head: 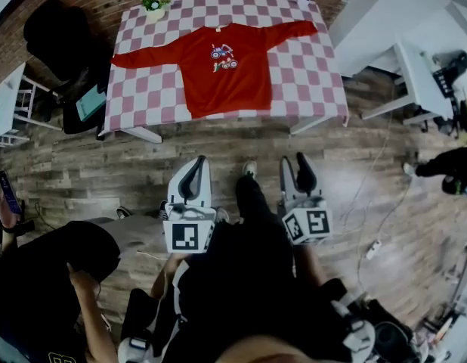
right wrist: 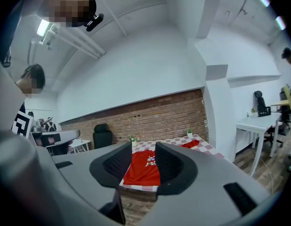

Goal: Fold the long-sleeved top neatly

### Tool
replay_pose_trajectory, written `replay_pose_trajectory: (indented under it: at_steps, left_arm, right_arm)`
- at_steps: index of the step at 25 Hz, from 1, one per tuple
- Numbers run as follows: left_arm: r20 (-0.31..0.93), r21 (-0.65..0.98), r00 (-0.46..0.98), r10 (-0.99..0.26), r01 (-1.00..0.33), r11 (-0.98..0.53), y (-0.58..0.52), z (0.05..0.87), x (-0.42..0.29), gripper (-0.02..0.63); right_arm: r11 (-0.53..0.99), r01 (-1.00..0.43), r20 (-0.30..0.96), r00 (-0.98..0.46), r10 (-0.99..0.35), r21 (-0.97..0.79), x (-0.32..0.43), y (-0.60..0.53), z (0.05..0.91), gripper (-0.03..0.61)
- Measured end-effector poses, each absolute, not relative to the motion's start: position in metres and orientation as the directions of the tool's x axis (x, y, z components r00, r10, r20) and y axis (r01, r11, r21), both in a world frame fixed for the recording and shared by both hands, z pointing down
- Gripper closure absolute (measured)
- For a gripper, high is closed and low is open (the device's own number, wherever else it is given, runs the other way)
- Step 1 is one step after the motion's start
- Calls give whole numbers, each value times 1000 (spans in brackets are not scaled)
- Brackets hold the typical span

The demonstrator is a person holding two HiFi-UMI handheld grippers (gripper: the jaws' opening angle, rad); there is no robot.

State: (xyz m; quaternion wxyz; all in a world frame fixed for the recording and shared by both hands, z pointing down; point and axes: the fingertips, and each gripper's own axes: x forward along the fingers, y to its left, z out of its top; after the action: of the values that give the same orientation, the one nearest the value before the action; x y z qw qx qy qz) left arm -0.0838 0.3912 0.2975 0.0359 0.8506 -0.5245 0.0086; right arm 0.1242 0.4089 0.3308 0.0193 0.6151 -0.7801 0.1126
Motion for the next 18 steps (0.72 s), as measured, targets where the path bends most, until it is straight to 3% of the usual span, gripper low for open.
replay_pose_trajectory:
  at_steps: [18]
  left_arm:
    - [71, 58, 365, -928, -931, -361, 220, 291, 12, 606]
  right_arm:
    - [298, -944, 204, -322, -924, -141, 223, 215, 344, 442]
